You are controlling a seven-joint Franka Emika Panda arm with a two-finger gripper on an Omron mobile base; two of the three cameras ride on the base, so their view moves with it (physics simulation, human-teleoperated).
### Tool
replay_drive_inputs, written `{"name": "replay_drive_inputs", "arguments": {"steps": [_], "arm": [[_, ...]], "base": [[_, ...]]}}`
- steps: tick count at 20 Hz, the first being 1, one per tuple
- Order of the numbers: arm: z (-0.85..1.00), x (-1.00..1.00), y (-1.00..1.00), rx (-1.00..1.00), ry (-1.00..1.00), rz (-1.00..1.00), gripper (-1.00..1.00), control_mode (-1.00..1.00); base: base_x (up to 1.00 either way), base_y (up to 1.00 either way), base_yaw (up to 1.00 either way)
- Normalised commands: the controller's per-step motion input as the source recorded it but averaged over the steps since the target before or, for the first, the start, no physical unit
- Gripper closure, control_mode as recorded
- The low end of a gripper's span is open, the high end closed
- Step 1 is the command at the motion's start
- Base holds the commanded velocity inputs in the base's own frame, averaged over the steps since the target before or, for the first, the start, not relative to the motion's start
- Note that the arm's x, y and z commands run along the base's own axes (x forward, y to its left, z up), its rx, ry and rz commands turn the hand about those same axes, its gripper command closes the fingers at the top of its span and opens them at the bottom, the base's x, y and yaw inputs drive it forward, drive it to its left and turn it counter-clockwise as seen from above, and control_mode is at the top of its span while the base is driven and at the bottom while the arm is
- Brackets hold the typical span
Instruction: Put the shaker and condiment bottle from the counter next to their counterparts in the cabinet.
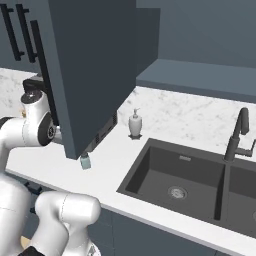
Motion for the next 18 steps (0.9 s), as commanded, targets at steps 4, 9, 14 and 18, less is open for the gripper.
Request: {"name": "replay_drive_inputs", "arguments": {"steps": [4, 9, 14, 18], "arm": [[-0.24, 0.32, 0.01, 0.00, 0.01, 0.07, -1.00, -1.00], [-0.27, 0.30, 0.00, 0.00, 0.00, 0.02, -1.00, -1.00], [-0.29, 0.31, 0.00, -0.01, 0.00, 0.00, -1.00, -1.00], [-0.31, 0.26, 0.00, -0.03, 0.00, 0.00, -1.00, -1.00]], "base": [[0.00, 0.00, 0.00], [0.00, 0.00, 0.00], [0.00, 0.00, 0.00], [0.00, 0.00, 0.00]]}}
